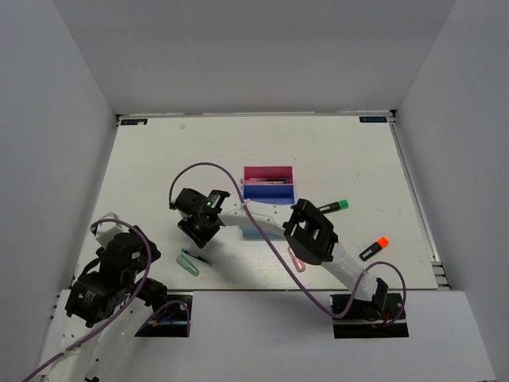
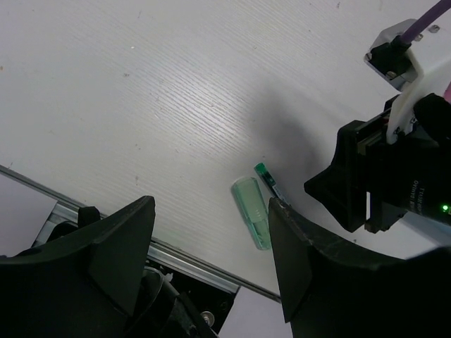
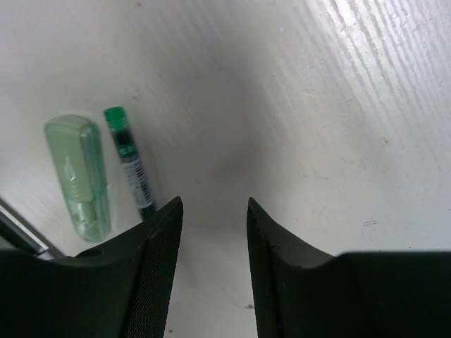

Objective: Sort the stationery into containers
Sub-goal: Pick up the pen from the center of the board.

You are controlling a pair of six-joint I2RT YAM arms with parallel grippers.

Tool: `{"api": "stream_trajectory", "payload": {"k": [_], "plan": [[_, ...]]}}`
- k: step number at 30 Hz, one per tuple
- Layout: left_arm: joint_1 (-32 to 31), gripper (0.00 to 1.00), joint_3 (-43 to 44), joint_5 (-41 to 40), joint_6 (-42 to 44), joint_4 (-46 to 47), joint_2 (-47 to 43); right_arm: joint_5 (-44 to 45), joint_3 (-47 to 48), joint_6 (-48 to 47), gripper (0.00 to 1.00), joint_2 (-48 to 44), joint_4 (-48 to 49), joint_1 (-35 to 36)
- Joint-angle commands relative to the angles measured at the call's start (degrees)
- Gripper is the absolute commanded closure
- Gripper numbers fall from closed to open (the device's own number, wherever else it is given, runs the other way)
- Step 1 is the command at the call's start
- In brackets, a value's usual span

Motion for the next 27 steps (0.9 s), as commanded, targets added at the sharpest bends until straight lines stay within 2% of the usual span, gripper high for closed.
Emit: {"api": "stream_trajectory", "payload": {"k": [1, 6, 11, 24, 27], "plan": [[0.2, 0.24, -0.2, 0.4, -0.3, -0.4, -0.4, -3.1, -1.3, 0.1, 0.55, -6.1, 2.2, 0.5], [0.1, 0.26, -0.2, 0.6, -0.5, -0.5, -0.5, -8.3, -3.7, -0.1, 0.56, -7.4, 2.4, 1.0], [0.2, 0.26, -0.2, 0.7, -0.5, -0.7, -0.7, -8.3, -6.4, -1.6, 0.56, -7.7, 2.8, 2.5], [0.1, 0.26, 0.3, 0.7, -0.7, -2.0, -1.8, -0.3, -8.9, -7.4, 0.55, -6.8, 5.6, 6.4], [0.1, 0.26, 0.5, 0.7, -0.7, -2.4, -2.1, 4.0, -9.4, -8.8, 0.54, -6.0, 6.3, 7.1]]}}
